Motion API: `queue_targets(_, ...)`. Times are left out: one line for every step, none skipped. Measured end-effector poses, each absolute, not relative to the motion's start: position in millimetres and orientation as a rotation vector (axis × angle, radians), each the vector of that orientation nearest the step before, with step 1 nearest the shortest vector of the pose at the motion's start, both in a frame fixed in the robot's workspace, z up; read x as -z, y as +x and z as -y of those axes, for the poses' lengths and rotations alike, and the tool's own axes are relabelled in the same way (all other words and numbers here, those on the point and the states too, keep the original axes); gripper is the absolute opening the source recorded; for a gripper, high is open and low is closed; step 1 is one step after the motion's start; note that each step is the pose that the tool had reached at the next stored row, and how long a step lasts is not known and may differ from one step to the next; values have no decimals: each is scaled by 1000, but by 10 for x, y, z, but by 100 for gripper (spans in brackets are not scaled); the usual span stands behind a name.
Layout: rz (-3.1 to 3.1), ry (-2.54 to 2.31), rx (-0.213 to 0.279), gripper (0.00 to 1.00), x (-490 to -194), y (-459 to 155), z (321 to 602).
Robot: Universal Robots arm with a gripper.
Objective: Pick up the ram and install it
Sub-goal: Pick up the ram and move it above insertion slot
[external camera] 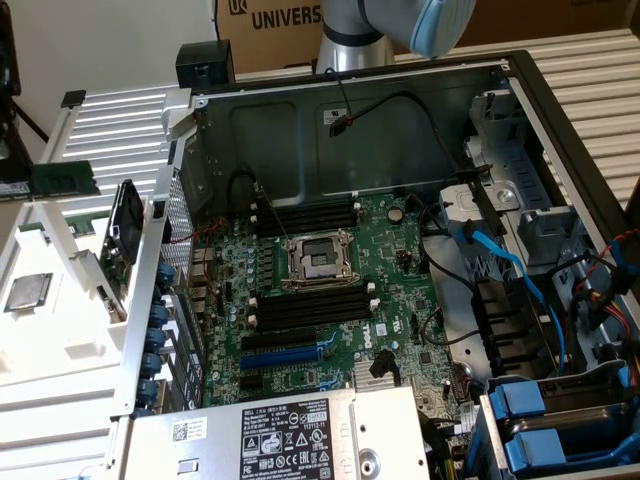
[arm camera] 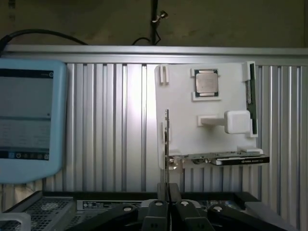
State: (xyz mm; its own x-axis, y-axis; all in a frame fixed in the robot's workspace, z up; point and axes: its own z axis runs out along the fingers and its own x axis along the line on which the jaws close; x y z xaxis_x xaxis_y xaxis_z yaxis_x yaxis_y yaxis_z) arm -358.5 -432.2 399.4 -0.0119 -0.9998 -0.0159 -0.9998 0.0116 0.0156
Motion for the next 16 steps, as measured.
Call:
queue_targets(-2234,-2208,-35,12,-3998,-3548,4321)
queue_targets(-2234,-2208,-35,12,-4002,-3510,4321)
queue_targets(-2234,-2208,-34,12,-4004,-3470,4320)
queue_targets(-2234,-2208,-34,12,-4007,-3426,4321)
queue_targets(-2234,-2208,-35,12,-4010,-3384,4321)
queue_targets(-2234,-2208,-35,12,-4013,-3346,4321)
queue_targets(-2233,-2207,-35,12,-4017,-3309,4321)
queue_targets(-2233,-2207,-35,12,-4024,-3274,4320)
queue_targets(-2233,-2207,-36,12,-4032,-3243,4320)
queue_targets(-2233,-2206,-36,12,-4040,-3212,4320)
queue_targets(-2232,-2206,-36,12,-4052,-3184,4320)
queue_targets(-2231,-2205,-36,12,-4064,-3157,4320)
queue_targets(-2229,-2204,-36,12,-4077,-3130,4321)
queue_targets(-2228,-2203,-36,12,-4089,-3104,4320)
queue_targets(-2228,-2202,-37,12,-4100,-3071,4320)
queue_targets(-2227,-2201,-37,12,-4107,-3037,4320)
